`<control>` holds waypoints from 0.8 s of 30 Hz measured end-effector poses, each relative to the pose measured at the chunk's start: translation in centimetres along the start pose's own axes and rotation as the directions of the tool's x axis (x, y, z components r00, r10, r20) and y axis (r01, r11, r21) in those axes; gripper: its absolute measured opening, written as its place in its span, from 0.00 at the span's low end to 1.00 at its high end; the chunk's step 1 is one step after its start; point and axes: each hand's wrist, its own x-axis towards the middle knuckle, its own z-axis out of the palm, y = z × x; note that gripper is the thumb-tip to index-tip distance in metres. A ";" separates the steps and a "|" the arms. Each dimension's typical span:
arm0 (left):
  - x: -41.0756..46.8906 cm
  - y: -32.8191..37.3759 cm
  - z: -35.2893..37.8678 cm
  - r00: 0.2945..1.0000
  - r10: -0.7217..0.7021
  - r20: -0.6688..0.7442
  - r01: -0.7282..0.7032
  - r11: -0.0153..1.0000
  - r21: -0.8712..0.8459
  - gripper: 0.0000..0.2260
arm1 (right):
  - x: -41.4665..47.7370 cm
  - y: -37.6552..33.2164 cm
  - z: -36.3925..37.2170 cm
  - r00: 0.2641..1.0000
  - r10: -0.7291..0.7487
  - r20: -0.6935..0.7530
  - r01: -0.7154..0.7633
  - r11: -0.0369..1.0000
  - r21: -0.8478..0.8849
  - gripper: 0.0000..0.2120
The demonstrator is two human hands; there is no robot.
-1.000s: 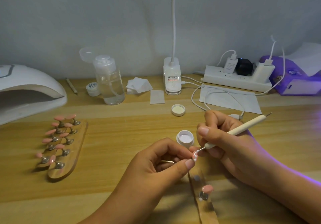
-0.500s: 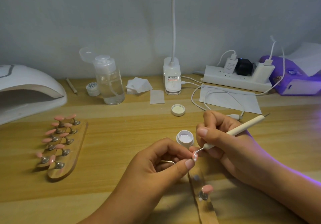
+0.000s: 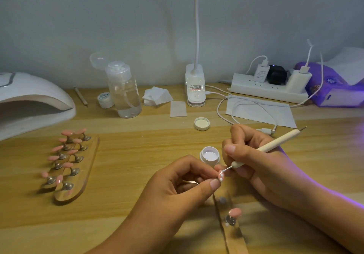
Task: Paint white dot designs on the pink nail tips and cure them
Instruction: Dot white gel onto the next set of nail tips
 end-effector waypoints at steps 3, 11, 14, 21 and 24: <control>0.0 0.0 0.0 1.000 0.000 0.013 0.000 1.000 -0.019 0.03 | 0.0 0.0 0.0 1.000 0.001 -0.003 -0.001 1.000 0.014 0.10; -0.1 0.1 0.0 1.000 -0.015 0.007 0.015 1.000 0.008 0.04 | 0.0 -0.1 -0.2 0.999 0.037 -0.034 -0.036 0.999 0.039 0.12; 0.0 0.3 0.0 0.999 -0.032 0.004 0.032 0.998 0.045 0.03 | 0.3 -0.2 -0.3 0.999 0.024 -0.047 -0.020 0.997 0.079 0.19; -0.1 0.0 0.1 0.993 -0.086 0.076 0.078 0.992 0.097 0.05 | 0.8 -0.1 -1.0 0.992 -0.035 -0.119 0.045 0.995 0.086 0.17; 0.1 0.1 0.2 0.993 -0.067 0.097 0.044 0.975 0.217 0.03 | 1.0 0.2 -1.3 0.990 -0.045 -0.132 0.053 0.997 0.056 0.15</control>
